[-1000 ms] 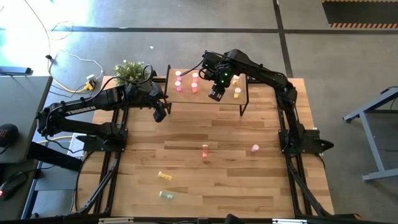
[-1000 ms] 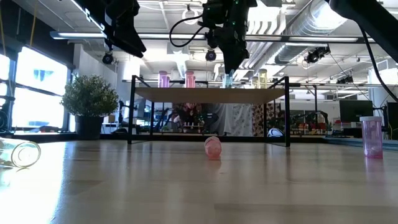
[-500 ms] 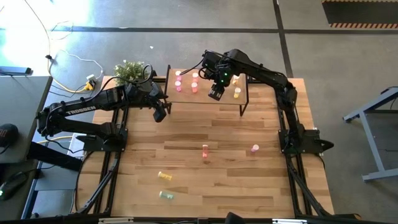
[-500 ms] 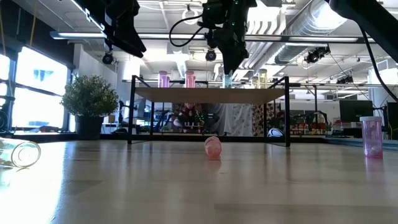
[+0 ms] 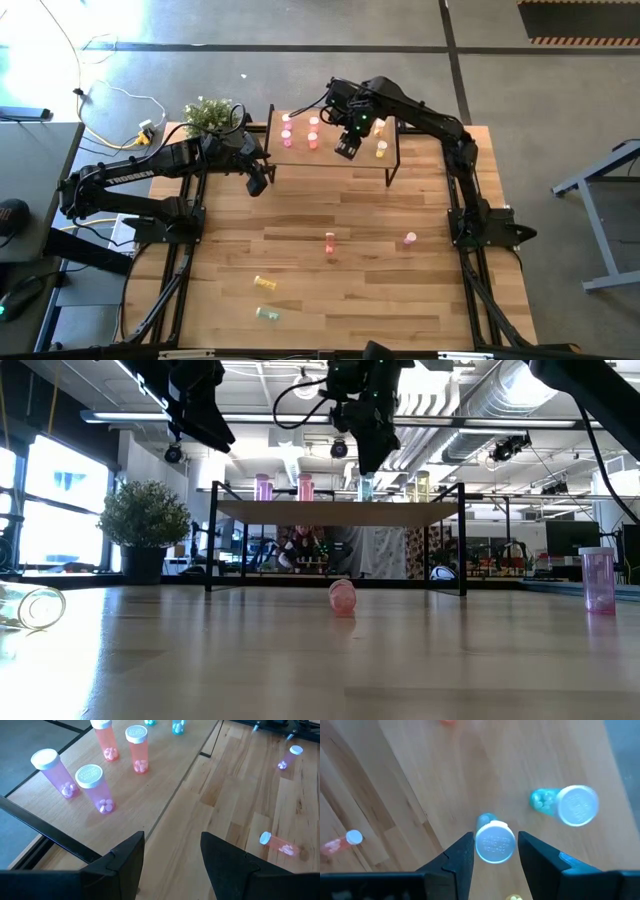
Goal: Pick and place medicine bottles onto shelf by color
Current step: Put the top blue pill bottle on the shelf aligned with the other blue pill bottle, then adjust the yellow pill bottle on the shelf
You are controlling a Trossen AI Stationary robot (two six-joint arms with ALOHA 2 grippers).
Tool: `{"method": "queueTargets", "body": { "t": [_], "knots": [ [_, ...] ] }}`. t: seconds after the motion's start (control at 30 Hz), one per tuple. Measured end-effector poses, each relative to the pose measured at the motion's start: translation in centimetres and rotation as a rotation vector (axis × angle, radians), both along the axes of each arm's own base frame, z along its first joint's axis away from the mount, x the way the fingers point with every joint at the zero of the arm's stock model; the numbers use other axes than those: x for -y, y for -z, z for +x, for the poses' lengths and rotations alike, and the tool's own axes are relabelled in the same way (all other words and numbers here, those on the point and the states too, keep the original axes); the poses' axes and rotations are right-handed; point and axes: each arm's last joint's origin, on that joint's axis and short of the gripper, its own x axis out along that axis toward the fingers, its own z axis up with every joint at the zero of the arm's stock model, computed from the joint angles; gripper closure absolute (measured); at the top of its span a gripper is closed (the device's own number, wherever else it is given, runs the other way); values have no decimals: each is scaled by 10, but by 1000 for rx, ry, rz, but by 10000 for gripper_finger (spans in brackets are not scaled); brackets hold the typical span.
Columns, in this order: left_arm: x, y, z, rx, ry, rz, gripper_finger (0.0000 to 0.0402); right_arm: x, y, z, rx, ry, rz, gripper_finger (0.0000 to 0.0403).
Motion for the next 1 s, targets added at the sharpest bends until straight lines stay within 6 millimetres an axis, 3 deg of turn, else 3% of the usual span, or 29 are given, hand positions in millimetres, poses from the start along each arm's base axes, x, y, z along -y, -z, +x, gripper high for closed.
{"method": "queueTargets", "body": {
  "t": [0.57, 1.0],
  "knots": [
    [0, 0, 0, 0, 4, -2, 216, -15, -42, -25, 73, -12, -8, 258],
    [0, 0, 0, 0, 2, 0, 216, -52, -103, -71, 276, -53, -6, 258]
  ]
}}
